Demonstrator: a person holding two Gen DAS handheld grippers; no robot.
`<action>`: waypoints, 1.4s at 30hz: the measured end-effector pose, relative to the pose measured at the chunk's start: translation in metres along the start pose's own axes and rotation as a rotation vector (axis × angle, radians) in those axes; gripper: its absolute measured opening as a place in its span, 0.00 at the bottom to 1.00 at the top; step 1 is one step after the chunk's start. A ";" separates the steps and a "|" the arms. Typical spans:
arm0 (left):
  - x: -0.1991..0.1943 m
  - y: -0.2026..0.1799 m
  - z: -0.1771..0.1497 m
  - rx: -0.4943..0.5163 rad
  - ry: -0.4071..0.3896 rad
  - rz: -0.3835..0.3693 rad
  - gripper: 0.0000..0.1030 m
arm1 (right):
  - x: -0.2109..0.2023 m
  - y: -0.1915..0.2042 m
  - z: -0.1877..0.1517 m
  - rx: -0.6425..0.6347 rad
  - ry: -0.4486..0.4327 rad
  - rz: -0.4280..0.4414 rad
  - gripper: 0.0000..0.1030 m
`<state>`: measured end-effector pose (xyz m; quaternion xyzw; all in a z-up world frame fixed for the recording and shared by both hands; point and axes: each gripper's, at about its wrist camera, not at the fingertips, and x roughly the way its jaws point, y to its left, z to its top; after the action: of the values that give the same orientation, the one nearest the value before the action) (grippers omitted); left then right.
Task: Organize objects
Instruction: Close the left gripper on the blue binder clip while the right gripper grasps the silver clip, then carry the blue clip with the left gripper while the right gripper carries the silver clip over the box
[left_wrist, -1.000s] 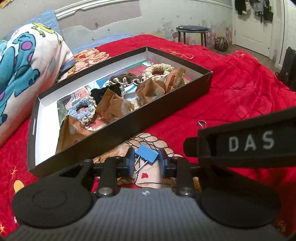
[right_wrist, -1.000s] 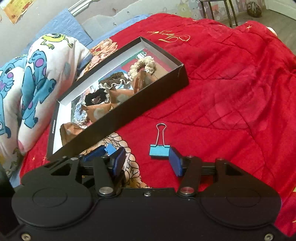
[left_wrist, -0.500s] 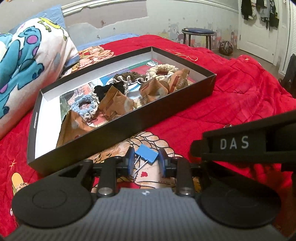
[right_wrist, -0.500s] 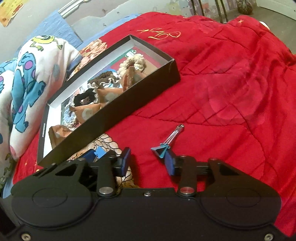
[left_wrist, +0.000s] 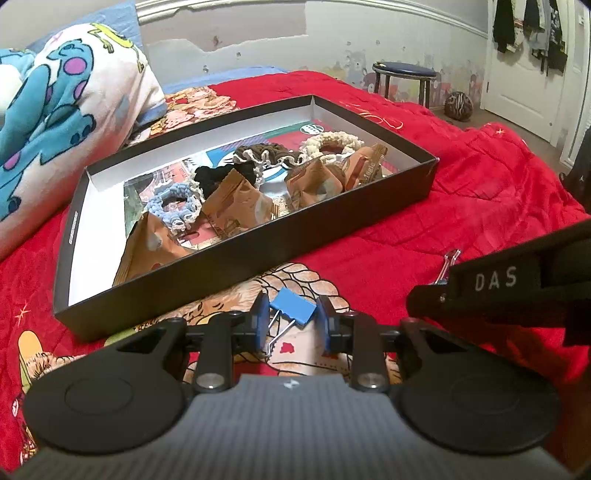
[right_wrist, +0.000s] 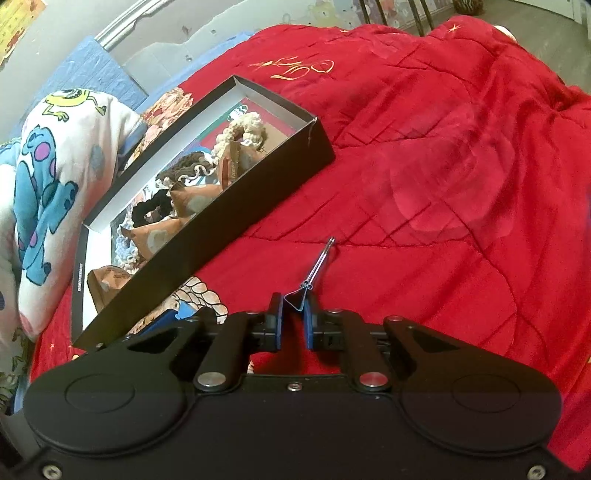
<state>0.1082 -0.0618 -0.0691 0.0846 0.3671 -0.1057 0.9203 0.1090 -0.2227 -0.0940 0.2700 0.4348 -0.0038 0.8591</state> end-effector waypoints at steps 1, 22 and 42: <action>0.000 0.000 0.000 -0.001 0.000 0.000 0.30 | 0.000 -0.001 0.000 0.007 0.002 0.005 0.11; -0.017 0.010 0.015 -0.065 -0.021 0.038 0.30 | -0.016 0.011 0.004 -0.035 -0.030 0.077 0.11; -0.044 0.042 0.032 -0.180 -0.132 0.067 0.30 | -0.043 0.043 0.007 -0.157 -0.177 0.251 0.11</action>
<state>0.1089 -0.0230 -0.0118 0.0067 0.3106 -0.0468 0.9494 0.0976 -0.1993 -0.0387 0.2529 0.3193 0.1137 0.9062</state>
